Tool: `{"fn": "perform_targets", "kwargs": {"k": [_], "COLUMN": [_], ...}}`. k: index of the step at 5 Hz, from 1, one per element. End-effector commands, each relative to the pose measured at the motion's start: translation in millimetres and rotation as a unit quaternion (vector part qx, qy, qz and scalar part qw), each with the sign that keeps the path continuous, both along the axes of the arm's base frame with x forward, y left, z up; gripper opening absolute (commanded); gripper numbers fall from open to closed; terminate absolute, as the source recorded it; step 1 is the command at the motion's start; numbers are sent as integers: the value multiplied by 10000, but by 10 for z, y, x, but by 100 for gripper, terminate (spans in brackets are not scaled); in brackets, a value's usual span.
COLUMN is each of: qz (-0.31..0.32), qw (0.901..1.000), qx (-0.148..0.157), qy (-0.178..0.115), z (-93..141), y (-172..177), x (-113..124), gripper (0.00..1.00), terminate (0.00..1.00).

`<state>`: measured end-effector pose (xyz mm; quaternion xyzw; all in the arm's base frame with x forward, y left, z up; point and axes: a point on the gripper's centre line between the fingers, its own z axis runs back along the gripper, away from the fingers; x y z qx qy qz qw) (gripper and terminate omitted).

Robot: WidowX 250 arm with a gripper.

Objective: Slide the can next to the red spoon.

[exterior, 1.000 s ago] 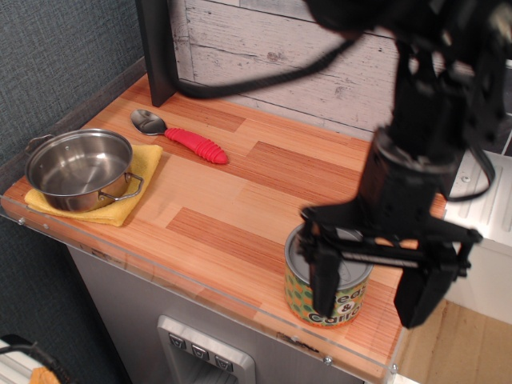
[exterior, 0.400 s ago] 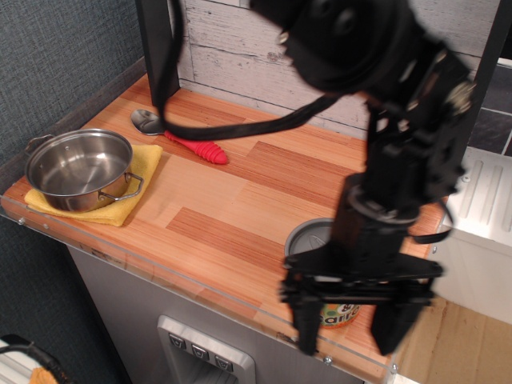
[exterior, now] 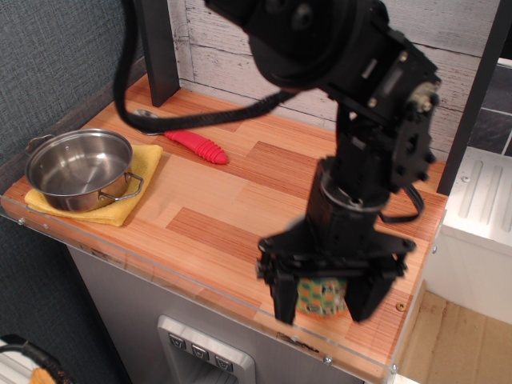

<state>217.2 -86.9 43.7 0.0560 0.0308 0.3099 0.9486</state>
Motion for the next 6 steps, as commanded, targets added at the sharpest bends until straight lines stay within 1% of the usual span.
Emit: {"fn": "perform_targets", "kwargs": {"k": [1, 3, 4, 5, 6], "qz": [323, 510, 376, 241, 116], "qw": [9985, 9963, 9960, 9964, 9956], "qx": [61, 251, 407, 406, 467], "qy": [-443, -643, -706, -700, -806], "z": [168, 242, 245, 198, 193], "y": [219, 500, 606, 669, 723], "x": [236, 565, 694, 804, 917], "gripper": [100, 100, 100, 100, 100], "terminate": [0, 0, 0, 0, 0]}}
